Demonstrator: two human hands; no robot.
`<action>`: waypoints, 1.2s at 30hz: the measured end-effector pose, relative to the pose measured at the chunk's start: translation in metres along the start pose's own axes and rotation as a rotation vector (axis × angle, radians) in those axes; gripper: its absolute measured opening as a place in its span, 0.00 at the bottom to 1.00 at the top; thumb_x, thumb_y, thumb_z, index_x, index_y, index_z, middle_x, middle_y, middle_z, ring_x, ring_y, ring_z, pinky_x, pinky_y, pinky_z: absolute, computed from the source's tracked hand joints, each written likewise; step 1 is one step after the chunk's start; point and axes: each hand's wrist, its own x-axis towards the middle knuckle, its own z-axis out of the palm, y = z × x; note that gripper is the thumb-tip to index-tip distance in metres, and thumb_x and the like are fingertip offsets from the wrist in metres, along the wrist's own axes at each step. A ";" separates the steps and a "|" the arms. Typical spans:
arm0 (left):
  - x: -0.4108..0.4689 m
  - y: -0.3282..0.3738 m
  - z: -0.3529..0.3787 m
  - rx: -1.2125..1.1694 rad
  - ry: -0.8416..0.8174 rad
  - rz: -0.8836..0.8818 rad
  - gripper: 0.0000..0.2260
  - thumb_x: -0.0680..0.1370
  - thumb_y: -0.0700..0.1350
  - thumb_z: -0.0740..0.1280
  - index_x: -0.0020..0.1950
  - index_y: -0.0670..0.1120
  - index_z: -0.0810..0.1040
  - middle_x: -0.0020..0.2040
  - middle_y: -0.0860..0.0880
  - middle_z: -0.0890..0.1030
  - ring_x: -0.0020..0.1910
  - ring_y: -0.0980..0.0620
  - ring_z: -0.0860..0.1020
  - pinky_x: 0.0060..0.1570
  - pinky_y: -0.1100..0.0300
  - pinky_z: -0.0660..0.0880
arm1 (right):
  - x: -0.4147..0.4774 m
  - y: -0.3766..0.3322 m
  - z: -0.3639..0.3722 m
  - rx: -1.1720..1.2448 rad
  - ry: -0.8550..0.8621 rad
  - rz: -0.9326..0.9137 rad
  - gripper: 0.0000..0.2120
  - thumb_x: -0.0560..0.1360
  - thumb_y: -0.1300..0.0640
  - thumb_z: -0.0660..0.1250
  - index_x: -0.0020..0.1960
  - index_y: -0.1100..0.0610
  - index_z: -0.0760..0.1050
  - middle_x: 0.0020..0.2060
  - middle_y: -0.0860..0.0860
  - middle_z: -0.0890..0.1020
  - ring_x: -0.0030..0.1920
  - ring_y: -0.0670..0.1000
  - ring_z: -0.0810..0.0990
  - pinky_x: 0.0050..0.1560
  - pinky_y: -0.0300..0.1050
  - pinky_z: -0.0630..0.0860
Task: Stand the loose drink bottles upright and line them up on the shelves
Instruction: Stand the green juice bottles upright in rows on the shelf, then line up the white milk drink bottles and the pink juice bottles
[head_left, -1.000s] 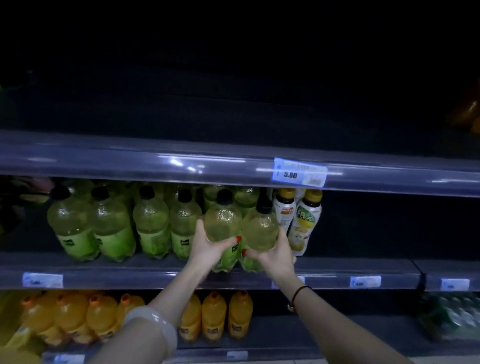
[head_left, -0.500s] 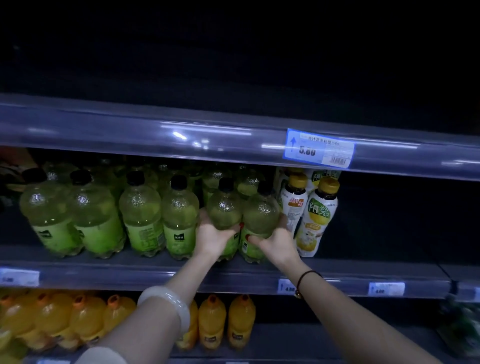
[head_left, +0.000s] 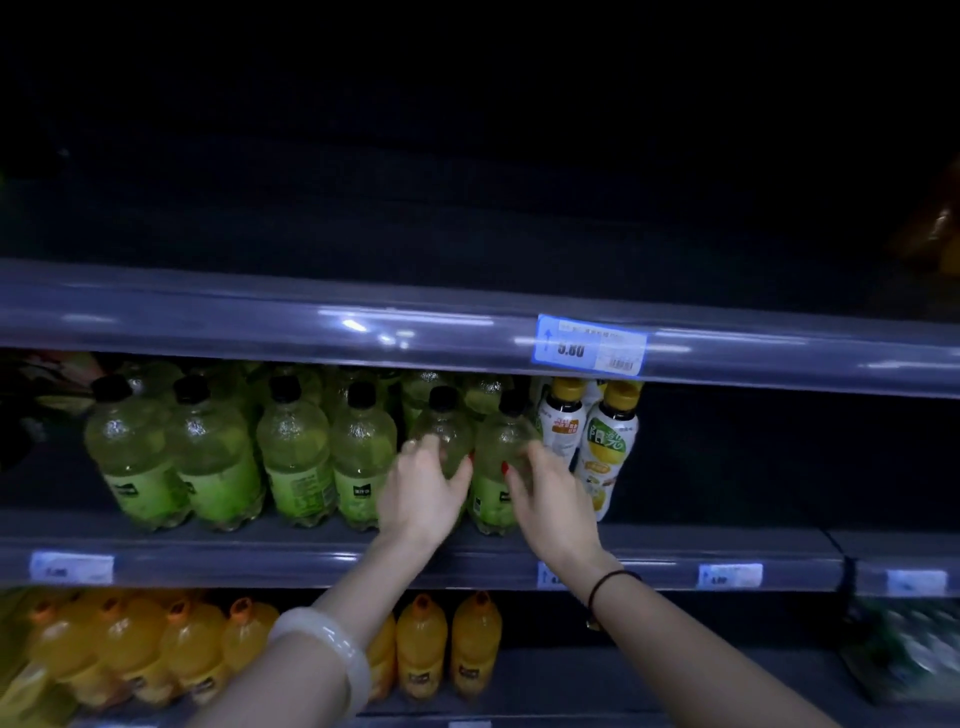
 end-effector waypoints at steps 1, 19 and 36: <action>-0.005 0.006 -0.009 -0.087 -0.013 0.096 0.10 0.76 0.53 0.65 0.49 0.47 0.75 0.46 0.50 0.77 0.45 0.47 0.78 0.39 0.55 0.75 | -0.004 -0.008 -0.012 0.000 0.005 -0.072 0.08 0.80 0.51 0.59 0.54 0.55 0.70 0.48 0.52 0.79 0.48 0.55 0.80 0.43 0.50 0.76; 0.033 0.261 -0.361 -0.603 0.070 0.447 0.11 0.73 0.45 0.71 0.53 0.50 0.76 0.44 0.52 0.79 0.43 0.55 0.79 0.46 0.60 0.77 | 0.065 -0.228 -0.384 0.316 0.350 -0.212 0.16 0.77 0.53 0.64 0.64 0.51 0.70 0.46 0.45 0.78 0.44 0.44 0.76 0.49 0.43 0.75; 0.195 0.418 -0.320 -0.306 -0.137 0.360 0.27 0.64 0.57 0.73 0.58 0.50 0.72 0.54 0.51 0.80 0.50 0.51 0.79 0.51 0.59 0.75 | 0.265 -0.120 -0.519 -0.365 0.051 -0.139 0.39 0.71 0.52 0.70 0.76 0.52 0.55 0.76 0.53 0.58 0.76 0.56 0.55 0.74 0.56 0.51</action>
